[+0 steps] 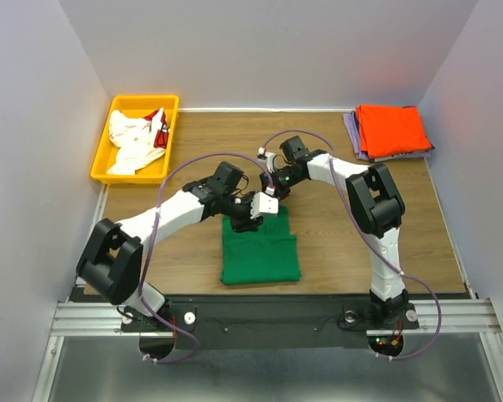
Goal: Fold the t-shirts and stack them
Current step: Fold the tshirt
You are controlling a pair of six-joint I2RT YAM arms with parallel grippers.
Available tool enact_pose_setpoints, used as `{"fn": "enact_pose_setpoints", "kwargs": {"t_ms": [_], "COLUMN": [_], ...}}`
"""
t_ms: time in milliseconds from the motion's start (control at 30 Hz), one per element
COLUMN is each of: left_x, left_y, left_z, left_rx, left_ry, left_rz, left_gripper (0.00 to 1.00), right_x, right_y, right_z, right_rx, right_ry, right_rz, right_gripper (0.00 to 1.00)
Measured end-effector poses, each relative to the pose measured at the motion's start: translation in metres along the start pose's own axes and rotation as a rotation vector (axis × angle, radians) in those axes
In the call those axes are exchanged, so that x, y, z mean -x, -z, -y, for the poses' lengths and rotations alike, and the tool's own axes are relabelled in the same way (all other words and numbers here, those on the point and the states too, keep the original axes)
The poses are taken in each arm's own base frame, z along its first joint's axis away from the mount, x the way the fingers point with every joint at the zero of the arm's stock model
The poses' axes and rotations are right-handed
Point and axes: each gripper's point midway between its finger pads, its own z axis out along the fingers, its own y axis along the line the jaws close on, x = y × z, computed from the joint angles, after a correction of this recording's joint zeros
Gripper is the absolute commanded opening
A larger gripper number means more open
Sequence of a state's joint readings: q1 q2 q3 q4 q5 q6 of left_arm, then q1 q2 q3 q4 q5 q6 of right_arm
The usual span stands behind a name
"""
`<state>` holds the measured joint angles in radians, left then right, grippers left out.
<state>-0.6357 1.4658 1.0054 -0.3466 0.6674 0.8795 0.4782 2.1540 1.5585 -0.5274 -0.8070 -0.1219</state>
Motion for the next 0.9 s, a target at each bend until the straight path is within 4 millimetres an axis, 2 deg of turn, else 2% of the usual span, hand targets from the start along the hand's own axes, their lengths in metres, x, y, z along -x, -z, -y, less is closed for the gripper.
{"fn": "enact_pose_setpoints", "kwargs": {"t_ms": [100,200,367,467,533,600,733,767,867,900], "left_x": [-0.012,-0.027,-0.036,-0.042,-0.048,-0.055,-0.056,-0.055,-0.055,-0.054], "left_y": [-0.015,-0.024,-0.032,-0.039,-0.045,-0.050,-0.052,-0.052,-0.051,-0.050], "left_z": [0.002,0.008,0.010,0.011,0.013,0.015,0.016,0.017,0.019,0.020], "left_rx": [-0.019,-0.039,-0.050,-0.062,-0.076,-0.092,-0.099,-0.101,-0.110,-0.110], "left_ry": [0.017,0.039,0.046,0.054,0.063,0.076,0.076,0.077,0.072,0.071], "left_rz": [-0.036,-0.074,-0.092,-0.102,-0.114,-0.130,-0.129,-0.129,-0.130,-0.129], "left_gripper": [0.45,0.45,0.45,0.45,0.44,0.39,0.18,0.09,0.00,0.00], "right_x": [0.000,0.005,0.027,0.026,0.019,0.008,0.004,0.003,0.001,0.000], "right_y": [-0.008,-0.008,-0.006,-0.012,-0.020,-0.028,-0.031,-0.032,-0.032,-0.033], "right_z": [0.005,0.003,-0.005,-0.004,0.003,0.006,0.003,0.002,0.001,0.001], "right_rx": [0.014,0.022,0.055,0.072,0.076,0.107,0.131,0.138,0.149,0.151], "right_ry": [-0.034,-0.042,-0.016,-0.019,-0.034,-0.069,-0.074,-0.075,-0.076,-0.077], "right_rz": [0.005,0.019,0.072,0.074,0.060,0.041,0.039,0.038,0.038,0.038], "right_gripper": [0.43,0.43,0.43,0.41,0.40,0.39,0.37,0.36,0.35,0.34]}}
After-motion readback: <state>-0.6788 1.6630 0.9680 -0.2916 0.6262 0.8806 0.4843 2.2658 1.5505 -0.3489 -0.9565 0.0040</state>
